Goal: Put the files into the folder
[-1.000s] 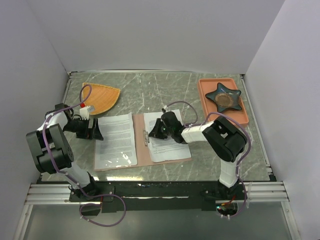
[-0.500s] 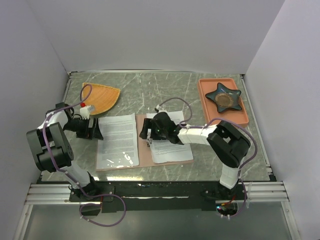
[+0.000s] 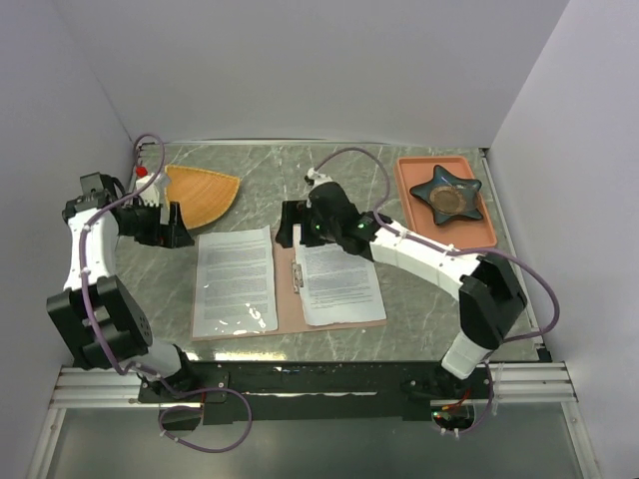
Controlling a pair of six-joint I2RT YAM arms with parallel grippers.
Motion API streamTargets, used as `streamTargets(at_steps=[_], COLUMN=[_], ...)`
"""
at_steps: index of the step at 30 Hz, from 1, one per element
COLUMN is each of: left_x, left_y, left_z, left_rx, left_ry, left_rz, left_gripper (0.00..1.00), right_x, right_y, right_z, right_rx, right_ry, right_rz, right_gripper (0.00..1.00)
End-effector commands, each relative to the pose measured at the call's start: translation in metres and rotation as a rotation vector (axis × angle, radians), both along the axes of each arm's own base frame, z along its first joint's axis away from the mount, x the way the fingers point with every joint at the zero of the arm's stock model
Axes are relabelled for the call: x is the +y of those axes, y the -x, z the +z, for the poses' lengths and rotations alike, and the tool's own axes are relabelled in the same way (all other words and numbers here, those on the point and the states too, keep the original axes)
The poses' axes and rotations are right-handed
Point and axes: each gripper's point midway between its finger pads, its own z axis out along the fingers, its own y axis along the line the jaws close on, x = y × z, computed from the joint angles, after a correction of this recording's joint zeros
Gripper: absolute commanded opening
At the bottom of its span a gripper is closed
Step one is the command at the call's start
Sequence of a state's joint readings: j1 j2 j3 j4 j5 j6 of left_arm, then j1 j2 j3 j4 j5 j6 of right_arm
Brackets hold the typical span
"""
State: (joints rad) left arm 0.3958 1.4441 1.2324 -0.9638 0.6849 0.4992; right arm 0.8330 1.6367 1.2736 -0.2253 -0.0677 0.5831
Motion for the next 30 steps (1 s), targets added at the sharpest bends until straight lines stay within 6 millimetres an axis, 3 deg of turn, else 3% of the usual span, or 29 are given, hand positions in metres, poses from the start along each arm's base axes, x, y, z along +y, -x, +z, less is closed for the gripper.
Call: streamTargets(at_steps=[1,2,3,4,6,7,9,10,12,13,16,21,26,30], left_x=[-0.005,0.004,0.014,0.019,0.035,0.031,0.009,0.013,0.027,0.029,0.023,0.010,0.000,-0.004], left_y=[0.005,0.002,-0.004,-0.002,-0.015,-0.013,0.006,0.001,0.002,-0.001,0.002,0.003,0.004,0.007], left_z=[0.009,0.017,0.021,0.015,0.004,-0.006,-0.008,-0.010,-0.020,-0.021,-0.034,-0.055,-0.067,-0.071], left_rx=[0.038,-0.020,-0.076,-0.067,-0.114,-0.061,0.060,0.072,0.075,0.013,-0.006,0.044,0.061,0.080], left_ry=[0.126,0.126,0.087,0.088,0.031,0.064,0.163,0.157,0.066,0.003,-0.105,-0.110,-0.112,-0.109], left_rz=[-0.001,0.024,0.041,0.143,0.200,0.187,0.074,0.060,0.119,0.145,0.164,0.169,0.151,0.139], left_gripper=[0.96,0.96,0.96,0.96,0.96,0.96,0.96,0.96,0.96,0.96,0.96,0.98,0.99,0.99], right_x=[0.015,-0.003,-0.005,-0.023,-0.027,-0.015,-0.006,-0.007,-0.006,-0.009,-0.006,0.003,-0.007,-0.012], right_y=[0.006,0.008,0.003,-0.006,-0.006,0.001,0.006,0.005,0.012,0.012,0.010,0.013,0.021,0.023], right_z=[0.007,0.008,0.025,0.014,-0.021,-0.034,-0.038,-0.047,-0.046,-0.066,-0.083,-0.107,-0.137,-0.147], right_rx=[-0.194,-0.253,-0.305,-0.293,-0.108,0.020,0.054,0.054,0.069,0.099,0.137,0.202,0.273,0.292], right_ry=[0.248,0.423,0.452,0.519,0.475,0.386,0.350,0.394,0.484,0.558,0.603,0.582,0.619,0.622], right_rz=[0.036,-0.035,-0.151,-0.286,-0.233,-0.118,-0.080,-0.089,-0.096,-0.110,-0.126,-0.120,-0.146,-0.155], right_gripper=[1.00,0.99,1.00,0.99,0.99,0.90,0.84,0.76,0.73,0.72,0.73,0.75,0.72,0.67])
